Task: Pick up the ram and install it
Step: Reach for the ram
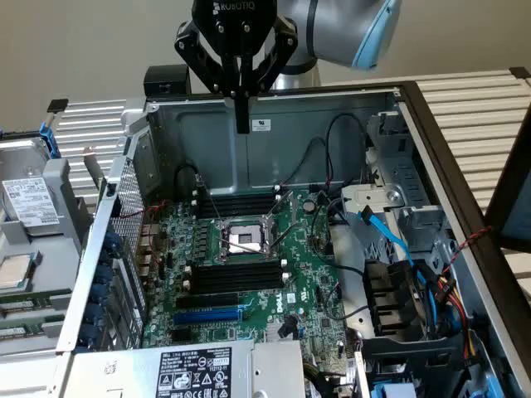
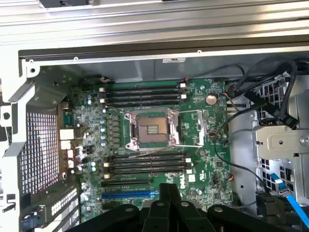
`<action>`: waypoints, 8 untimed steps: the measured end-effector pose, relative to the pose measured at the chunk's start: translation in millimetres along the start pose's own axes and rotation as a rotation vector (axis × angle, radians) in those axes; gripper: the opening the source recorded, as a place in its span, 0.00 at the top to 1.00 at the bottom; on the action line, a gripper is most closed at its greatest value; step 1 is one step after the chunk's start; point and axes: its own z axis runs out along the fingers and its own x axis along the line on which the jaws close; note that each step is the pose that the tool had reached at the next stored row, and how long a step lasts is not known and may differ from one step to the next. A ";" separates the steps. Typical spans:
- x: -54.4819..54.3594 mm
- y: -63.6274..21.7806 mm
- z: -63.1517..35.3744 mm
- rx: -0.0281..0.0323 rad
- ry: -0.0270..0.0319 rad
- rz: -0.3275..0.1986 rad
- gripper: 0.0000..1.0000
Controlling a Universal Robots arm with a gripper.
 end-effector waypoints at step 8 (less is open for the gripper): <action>0.0 0.0 0.0 0.0001 -0.0003 0.003 0.88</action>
